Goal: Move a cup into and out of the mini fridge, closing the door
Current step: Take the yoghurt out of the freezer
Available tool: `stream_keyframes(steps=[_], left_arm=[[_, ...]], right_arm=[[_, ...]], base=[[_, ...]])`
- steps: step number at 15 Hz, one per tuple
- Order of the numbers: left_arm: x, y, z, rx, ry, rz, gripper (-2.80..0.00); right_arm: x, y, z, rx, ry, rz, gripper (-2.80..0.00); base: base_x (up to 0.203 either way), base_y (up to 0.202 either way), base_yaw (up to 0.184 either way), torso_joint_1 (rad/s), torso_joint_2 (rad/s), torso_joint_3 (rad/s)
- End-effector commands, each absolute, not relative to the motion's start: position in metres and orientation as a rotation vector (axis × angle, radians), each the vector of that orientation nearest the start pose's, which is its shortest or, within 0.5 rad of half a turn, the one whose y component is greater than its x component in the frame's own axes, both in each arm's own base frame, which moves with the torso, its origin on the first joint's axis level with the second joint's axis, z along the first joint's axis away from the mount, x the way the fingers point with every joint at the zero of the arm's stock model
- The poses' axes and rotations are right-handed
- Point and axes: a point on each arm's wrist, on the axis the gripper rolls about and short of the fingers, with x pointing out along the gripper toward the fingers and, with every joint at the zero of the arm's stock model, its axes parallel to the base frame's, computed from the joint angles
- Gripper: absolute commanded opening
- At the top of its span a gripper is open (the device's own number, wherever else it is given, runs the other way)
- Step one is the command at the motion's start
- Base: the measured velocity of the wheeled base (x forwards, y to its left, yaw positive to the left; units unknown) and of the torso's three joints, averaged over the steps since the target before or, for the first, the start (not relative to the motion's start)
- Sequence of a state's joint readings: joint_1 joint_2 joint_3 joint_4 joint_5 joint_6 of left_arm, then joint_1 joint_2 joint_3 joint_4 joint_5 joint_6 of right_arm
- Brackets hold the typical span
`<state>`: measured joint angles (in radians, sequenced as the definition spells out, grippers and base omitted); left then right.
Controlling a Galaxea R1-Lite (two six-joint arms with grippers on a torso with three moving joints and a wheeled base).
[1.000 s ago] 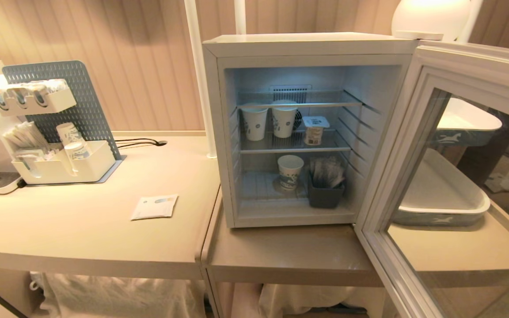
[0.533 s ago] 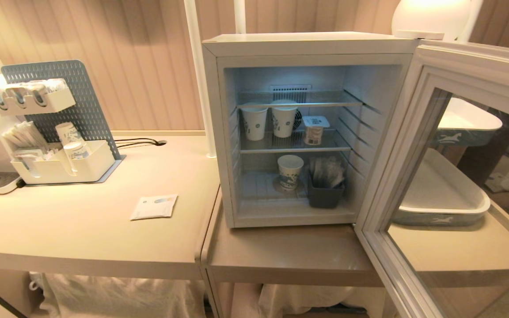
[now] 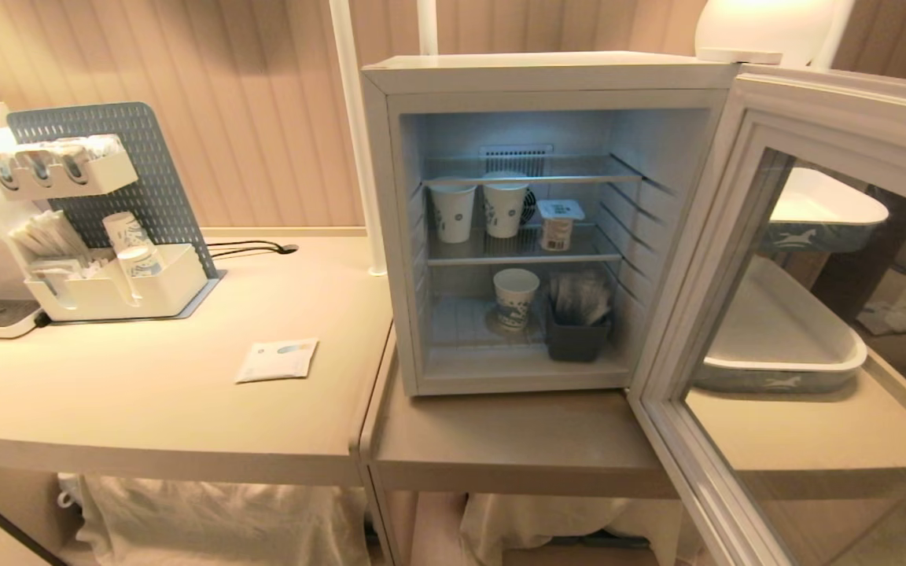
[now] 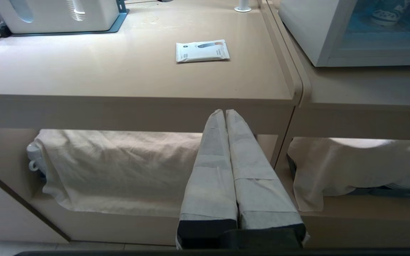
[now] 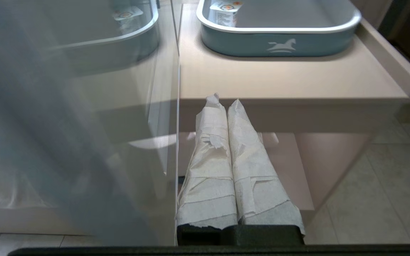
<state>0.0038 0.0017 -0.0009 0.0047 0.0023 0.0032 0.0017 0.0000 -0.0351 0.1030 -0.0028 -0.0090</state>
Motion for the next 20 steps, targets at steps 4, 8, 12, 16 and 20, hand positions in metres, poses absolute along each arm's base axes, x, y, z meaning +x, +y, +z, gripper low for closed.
stream_keyframes(steps=[4, 8, 12, 16, 20], left_arm=[[-0.0226, 0.0000, 0.0746, 0.000, 0.008, 0.007, -2.80], [-0.0226, 0.0000, 0.0746, 0.000, 0.008, 0.006, -2.80], [-0.0226, 0.0000, 0.0748, -0.003, 0.006, 0.008, -2.80], [-0.0226, 0.0000, 0.0748, -0.003, 0.006, 0.008, -2.80], [-0.0226, 0.0000, 0.0749, -0.008, 0.005, 0.007, -2.80]], right_arm=[[-0.0257, -0.0001, 0.0747, -0.009, 0.069, -0.001, -2.80], [-0.0257, -0.0001, 0.0747, -0.009, 0.069, 0.000, -2.80], [-0.0257, -0.0001, 0.0747, -0.009, 0.069, -0.001, -2.80], [-0.0257, -0.0001, 0.0747, -0.009, 0.069, 0.000, -2.80], [-0.0257, -0.0001, 0.0747, -0.009, 0.069, 0.000, -2.80]], base=[[-0.195, 0.000, -0.001, 0.003, 0.00, 0.002], [-0.194, 0.000, 0.000, 0.003, 0.00, 0.002], [-0.192, 0.000, -0.001, 0.001, 0.01, 0.001], [-0.067, 0.000, 0.000, -0.002, 0.00, 0.002], [0.000, 0.000, 0.000, 0.000, 0.00, 0.000]])
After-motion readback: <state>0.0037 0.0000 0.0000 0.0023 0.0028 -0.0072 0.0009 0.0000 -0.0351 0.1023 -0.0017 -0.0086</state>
